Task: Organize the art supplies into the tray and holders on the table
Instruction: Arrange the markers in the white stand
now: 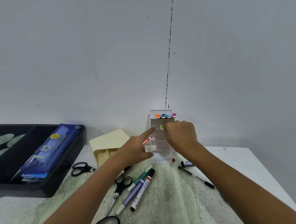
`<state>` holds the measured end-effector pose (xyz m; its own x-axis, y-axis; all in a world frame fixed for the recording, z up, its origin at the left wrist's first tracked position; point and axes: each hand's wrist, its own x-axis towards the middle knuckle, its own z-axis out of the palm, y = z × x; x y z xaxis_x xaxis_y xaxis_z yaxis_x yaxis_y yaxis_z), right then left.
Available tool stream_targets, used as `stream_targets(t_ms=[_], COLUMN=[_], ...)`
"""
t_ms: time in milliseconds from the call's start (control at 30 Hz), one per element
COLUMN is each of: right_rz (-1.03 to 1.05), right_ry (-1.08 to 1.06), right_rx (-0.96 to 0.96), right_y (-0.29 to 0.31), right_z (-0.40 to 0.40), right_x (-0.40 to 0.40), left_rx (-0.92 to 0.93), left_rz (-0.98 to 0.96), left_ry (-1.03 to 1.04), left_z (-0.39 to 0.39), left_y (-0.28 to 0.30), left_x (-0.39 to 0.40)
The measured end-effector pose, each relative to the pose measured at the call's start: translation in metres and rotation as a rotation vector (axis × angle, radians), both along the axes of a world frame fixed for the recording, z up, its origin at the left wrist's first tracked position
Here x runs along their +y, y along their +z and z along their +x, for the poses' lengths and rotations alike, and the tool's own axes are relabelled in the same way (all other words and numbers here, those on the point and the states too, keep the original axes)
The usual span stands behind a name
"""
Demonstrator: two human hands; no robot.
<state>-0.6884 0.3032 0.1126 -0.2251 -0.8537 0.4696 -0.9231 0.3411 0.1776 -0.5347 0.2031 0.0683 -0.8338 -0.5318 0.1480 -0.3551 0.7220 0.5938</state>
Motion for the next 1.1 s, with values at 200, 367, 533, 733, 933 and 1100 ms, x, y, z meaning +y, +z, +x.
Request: stream_targets(t_ms=[200,367,533,733,933,1100], right_rz=[-0.073,-0.090,-0.056,-0.409,-0.521,-0.431], right_ry=[0.134,0.407,0.514,0.650,0.667,0.580], right_rx=[-0.147,-1.031,-1.452,-1.273,-0.740,-0.417], right_y=[0.002,0.008,0.018,0.044,0.036,0.022], right_z=[0.005,0.010,0.011,-0.002,-0.001,0.000], right_x=[0.009,0.020,0.024,0.035,0.037,0.030], left_rx=[0.061,0.313,0.383,0.648,0.231,0.108], left_rz=[0.169,0.408,0.418,0.542,-0.082,-0.259], left_ry=[-0.060,-0.148,-0.165,0.089,0.009,0.076], left_z=[0.003,0.008,0.007,0.014,0.012,0.006], left_y=[0.002,0.004,0.016,0.029,-0.001,-0.008], left_x=[0.007,0.022,0.030,0.004,-0.003,-0.003])
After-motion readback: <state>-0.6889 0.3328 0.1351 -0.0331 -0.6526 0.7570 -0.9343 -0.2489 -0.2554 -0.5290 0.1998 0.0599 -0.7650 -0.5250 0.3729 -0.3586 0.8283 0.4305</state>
